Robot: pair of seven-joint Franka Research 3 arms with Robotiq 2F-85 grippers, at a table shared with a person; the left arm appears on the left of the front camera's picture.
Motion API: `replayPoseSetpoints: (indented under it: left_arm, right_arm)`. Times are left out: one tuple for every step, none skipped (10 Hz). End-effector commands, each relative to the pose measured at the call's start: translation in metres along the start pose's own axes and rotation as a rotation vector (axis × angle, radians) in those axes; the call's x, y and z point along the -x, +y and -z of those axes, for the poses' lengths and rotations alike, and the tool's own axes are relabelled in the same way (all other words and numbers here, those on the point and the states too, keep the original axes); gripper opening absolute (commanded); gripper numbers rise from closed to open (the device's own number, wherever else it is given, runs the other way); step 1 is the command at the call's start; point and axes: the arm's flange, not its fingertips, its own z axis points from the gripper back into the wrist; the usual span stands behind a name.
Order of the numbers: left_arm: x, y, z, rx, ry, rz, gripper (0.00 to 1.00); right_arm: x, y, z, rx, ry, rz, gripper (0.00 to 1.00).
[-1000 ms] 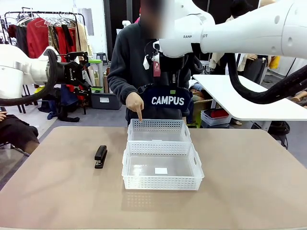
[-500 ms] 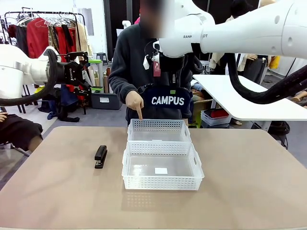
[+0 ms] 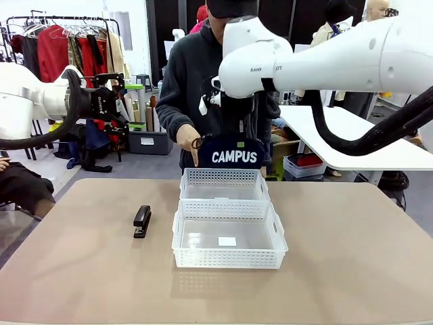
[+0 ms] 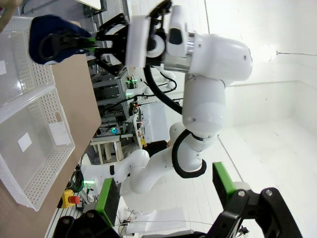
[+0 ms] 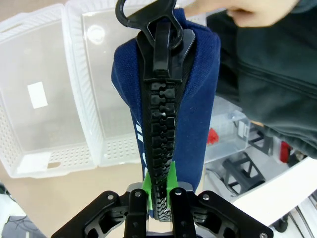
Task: Distribute items into two baskets.
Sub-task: Place the picked Pencil pouch into the Organizing basket as instructed by the person.
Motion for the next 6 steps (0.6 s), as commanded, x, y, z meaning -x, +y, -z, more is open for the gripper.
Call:
replayPoseSetpoints:
  left_arm:
    - [0.001, -0.001, -0.001, 0.002, -0.003, 0.001, 1.00]
    - [0.001, -0.001, -0.001, 0.002, -0.003, 0.001, 1.00]
    - [0.001, -0.001, -0.001, 0.002, -0.003, 0.001, 1.00]
    - [0.001, -0.001, -0.001, 0.002, -0.003, 0.001, 1.00]
    - [0.001, -0.001, -0.001, 0.002, -0.003, 0.001, 1.00]
    - [0.001, -0.001, -0.001, 0.002, -0.003, 0.001, 1.00]
  right_arm:
    - [-0.012, -0.007, 0.009, -0.007, 0.013, -0.030, 0.00]
    - [-0.019, -0.003, 0.020, -0.017, 0.011, -0.044, 0.00]
    - [-0.024, -0.002, 0.027, -0.017, 0.020, -0.053, 0.00]
    - [-0.027, -0.004, 0.036, -0.012, 0.033, -0.064, 0.00]
    - [-0.031, -0.006, 0.046, -0.014, 0.030, -0.064, 0.00]
    - [-0.034, -0.009, 0.057, -0.030, 0.038, -0.060, 0.00]
